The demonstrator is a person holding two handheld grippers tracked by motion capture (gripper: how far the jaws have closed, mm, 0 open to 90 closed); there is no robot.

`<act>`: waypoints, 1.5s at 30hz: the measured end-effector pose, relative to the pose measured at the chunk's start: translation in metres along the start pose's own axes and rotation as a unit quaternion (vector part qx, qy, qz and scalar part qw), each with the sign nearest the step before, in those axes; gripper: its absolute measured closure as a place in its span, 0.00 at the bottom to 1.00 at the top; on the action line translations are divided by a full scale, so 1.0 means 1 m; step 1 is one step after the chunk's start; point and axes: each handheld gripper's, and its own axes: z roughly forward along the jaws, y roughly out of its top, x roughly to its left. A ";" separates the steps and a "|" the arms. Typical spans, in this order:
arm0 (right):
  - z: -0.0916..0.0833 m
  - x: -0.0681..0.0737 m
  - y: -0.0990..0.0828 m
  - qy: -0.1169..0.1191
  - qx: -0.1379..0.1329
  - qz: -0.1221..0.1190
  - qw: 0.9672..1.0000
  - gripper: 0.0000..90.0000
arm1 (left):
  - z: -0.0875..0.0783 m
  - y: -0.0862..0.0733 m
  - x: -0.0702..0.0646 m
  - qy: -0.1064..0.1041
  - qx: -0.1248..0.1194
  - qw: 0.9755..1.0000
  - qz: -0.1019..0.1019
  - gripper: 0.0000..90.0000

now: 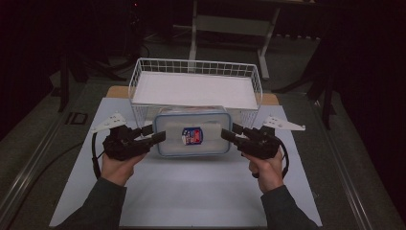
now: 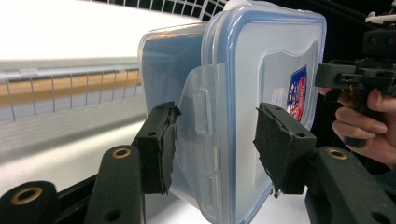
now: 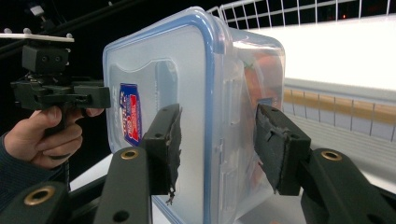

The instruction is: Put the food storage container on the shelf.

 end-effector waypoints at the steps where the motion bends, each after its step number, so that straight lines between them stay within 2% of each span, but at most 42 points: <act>1: 0.000 0.000 0.002 0.001 -0.003 0.000 1.000 0.57 | 0.000 0.003 0.000 0.000 -0.002 1.000 0.002 0.54; 8: 0.000 -0.002 0.016 0.001 -0.020 -0.006 1.000 0.57 | 0.002 0.025 0.000 0.002 -0.014 1.000 0.022 0.54; 12: 0.001 -0.003 0.027 -0.001 -0.030 -0.009 1.000 0.57 | 0.005 0.038 0.004 -0.002 -0.024 0.999 0.026 0.54; 21: 0.008 -0.010 0.056 -0.006 -0.054 -0.015 0.998 0.58 | 0.014 0.060 0.016 -0.012 -0.047 0.999 0.012 0.54; 26: 0.019 -0.017 0.066 -0.010 -0.047 -0.011 0.999 0.57 | 0.019 0.069 0.031 -0.009 -0.049 0.999 0.005 0.54; 31: 0.033 -0.029 0.075 -0.015 -0.044 0.006 0.999 0.57 | 0.028 0.079 0.046 -0.007 -0.054 0.999 -0.006 0.54; 37: 0.046 -0.043 0.074 -0.019 -0.032 0.035 0.999 0.57 | 0.039 0.087 0.056 0.007 -0.056 0.998 -0.019 0.54; 42: 0.051 -0.048 0.073 -0.029 -0.027 0.040 0.998 0.57 | 0.046 0.089 0.061 0.018 -0.050 0.998 -0.024 0.54; 45: 0.051 -0.051 0.075 -0.033 -0.027 0.046 0.998 0.57 | 0.050 0.089 0.063 0.017 -0.050 0.998 -0.032 0.54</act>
